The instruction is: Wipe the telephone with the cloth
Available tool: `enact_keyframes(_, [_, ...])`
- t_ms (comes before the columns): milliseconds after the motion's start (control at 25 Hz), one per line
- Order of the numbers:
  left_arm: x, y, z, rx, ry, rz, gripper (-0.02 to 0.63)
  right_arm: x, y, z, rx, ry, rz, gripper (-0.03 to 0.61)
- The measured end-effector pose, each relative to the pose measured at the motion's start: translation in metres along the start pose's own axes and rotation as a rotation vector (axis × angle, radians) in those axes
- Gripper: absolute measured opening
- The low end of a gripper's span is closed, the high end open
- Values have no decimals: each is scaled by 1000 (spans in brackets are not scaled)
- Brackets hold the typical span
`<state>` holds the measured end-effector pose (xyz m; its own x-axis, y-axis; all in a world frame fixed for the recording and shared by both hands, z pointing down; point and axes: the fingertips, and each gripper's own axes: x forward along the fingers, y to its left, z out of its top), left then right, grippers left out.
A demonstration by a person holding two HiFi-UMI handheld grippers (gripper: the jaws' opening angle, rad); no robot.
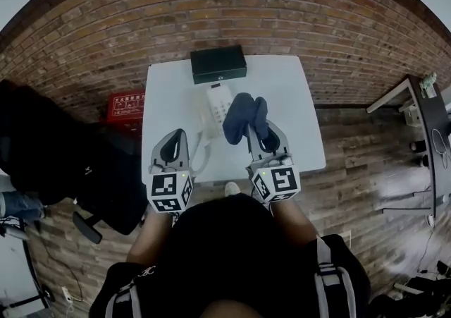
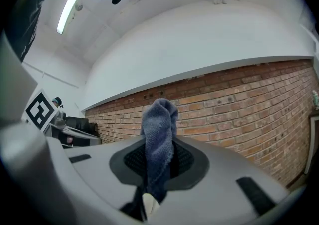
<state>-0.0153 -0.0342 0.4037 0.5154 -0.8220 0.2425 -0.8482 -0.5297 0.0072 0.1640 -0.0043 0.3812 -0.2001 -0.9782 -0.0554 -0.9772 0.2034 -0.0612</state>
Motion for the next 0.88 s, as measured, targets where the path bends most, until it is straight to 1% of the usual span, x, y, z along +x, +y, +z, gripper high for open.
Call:
enact_keyframes(160, [29, 1, 4, -9, 15, 53, -3, 35, -20, -9, 7, 25, 69, 48])
enact_keyframes(320, [46, 2, 5, -11, 31, 105, -3, 72, -33, -22, -1, 64, 145, 48])
enact_keyframes(520, [50, 20, -12, -61, 94, 165, -3, 111, -25, -35, -50, 115, 239, 48])
enact_keyframes(720, [60, 43, -17, -91, 105, 183, -3, 143, -17, -54, -91, 181, 252, 48])
enact_keyframes(880, [69, 67, -10, -85, 105, 171, -3, 175, -7, -70, -130, 234, 256, 48])
